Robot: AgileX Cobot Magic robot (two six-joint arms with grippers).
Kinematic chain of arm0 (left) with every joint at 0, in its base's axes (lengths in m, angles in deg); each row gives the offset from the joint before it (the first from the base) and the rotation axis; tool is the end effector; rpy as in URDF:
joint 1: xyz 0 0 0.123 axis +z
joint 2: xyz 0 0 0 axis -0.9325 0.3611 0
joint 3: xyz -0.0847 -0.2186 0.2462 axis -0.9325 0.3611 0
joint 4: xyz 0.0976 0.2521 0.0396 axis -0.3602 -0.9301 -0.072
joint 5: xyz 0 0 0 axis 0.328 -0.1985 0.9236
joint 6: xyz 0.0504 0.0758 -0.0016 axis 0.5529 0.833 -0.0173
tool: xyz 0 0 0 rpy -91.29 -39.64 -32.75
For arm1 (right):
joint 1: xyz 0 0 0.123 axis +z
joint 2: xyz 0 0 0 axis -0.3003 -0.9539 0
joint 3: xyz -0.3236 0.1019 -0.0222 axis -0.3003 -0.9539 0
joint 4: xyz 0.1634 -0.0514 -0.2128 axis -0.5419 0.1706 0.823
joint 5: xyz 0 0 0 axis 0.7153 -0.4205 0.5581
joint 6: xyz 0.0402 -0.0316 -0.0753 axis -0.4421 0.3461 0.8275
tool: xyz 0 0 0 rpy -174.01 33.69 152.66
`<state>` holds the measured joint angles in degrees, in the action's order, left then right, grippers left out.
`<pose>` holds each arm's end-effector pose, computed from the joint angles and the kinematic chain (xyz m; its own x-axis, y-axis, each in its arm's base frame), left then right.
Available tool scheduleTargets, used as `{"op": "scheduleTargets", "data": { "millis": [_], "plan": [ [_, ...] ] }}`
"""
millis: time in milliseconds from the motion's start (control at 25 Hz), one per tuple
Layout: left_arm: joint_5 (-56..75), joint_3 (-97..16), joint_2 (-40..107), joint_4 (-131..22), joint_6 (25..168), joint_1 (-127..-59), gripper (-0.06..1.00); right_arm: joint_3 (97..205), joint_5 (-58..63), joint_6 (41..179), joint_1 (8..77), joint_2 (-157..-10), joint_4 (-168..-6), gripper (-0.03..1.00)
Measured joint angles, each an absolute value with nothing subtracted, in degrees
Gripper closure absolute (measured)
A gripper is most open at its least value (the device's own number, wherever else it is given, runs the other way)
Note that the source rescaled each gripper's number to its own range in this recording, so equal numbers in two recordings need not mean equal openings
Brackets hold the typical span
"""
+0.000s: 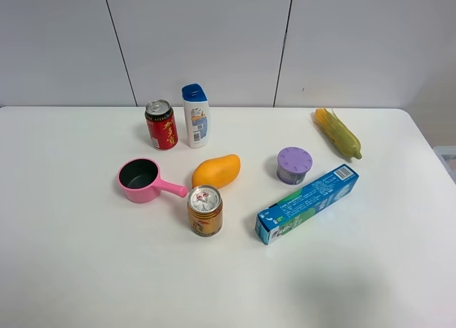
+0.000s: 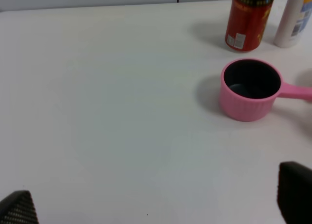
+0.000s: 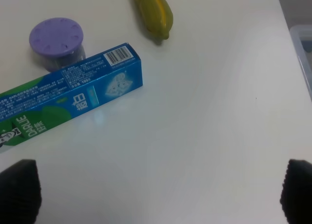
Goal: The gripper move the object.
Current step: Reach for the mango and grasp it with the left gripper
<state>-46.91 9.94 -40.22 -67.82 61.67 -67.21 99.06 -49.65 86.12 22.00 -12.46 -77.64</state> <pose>-0.0426 -0.0011 0.2903 -0.4365 -0.0211 -0.8994 -0.0321 0.9995 -0.0078 -0.0345 -0.0049 0.2873 -0.4991 -0.0307 -0.8660 -0.0532 0.9986 -0.0048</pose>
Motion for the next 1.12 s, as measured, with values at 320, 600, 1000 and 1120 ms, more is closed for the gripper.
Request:
{"op": "scheduleTargets", "data": {
  "millis": [320,600,1000,1120],
  "plan": [
    [-46.91,9.94,-40.22,-67.82,61.67,-67.21,-0.06,99.06,-49.65,86.12,22.0,-12.46,-77.64,-0.03],
    [-46.91,9.94,-40.22,-67.82,61.67,-67.21,-0.06,99.06,-49.65,86.12,22.0,-12.46,-77.64,-0.03],
    [-46.91,9.94,-40.22,-67.82,61.67,-67.21,-0.06,99.06,-49.65,86.12,22.0,-12.46,-77.64,-0.03],
    [-46.98,8.94,-37.11,-67.48,62.63,-67.21,-0.06,99.06,-49.65,86.12,22.0,-12.46,-77.64,-0.03]
  ]
}}
